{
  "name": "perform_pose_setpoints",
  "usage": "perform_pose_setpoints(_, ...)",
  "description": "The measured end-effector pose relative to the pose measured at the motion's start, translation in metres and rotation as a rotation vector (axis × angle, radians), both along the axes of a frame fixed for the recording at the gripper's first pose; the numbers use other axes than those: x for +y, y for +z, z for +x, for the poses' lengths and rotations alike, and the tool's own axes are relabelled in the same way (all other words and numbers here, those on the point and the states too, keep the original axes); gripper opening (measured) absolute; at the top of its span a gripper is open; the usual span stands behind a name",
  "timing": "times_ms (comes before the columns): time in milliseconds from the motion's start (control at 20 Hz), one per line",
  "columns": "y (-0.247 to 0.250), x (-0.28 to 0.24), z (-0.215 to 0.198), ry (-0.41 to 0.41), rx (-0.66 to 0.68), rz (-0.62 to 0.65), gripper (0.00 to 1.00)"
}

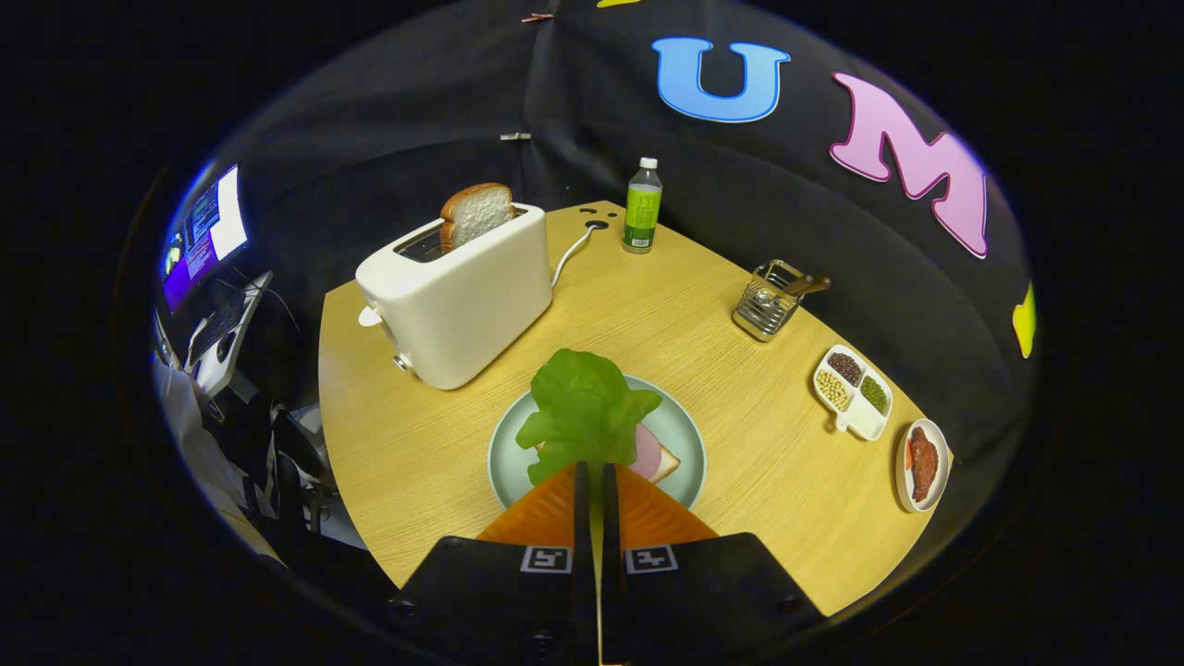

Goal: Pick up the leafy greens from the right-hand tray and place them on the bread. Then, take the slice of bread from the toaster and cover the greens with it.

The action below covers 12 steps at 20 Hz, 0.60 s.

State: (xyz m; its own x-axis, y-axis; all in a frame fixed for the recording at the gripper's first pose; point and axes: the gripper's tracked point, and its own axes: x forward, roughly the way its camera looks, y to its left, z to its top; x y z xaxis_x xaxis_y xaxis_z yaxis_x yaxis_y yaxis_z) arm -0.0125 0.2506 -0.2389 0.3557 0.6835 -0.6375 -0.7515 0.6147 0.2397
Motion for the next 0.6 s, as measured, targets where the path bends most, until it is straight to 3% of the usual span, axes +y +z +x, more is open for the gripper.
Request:
perform_pose_setpoints(450, -0.049, 0.028, 0.024, -0.067, 0.061, -0.08, 0.08)
perform_pose_setpoints(550, -0.055, 0.029, 0.026, -0.075, 0.062, -0.096, 0.25)
perform_pose_setpoints(600, -0.054, 0.028, 0.028, -0.079, 0.049, -0.098, 0.4)
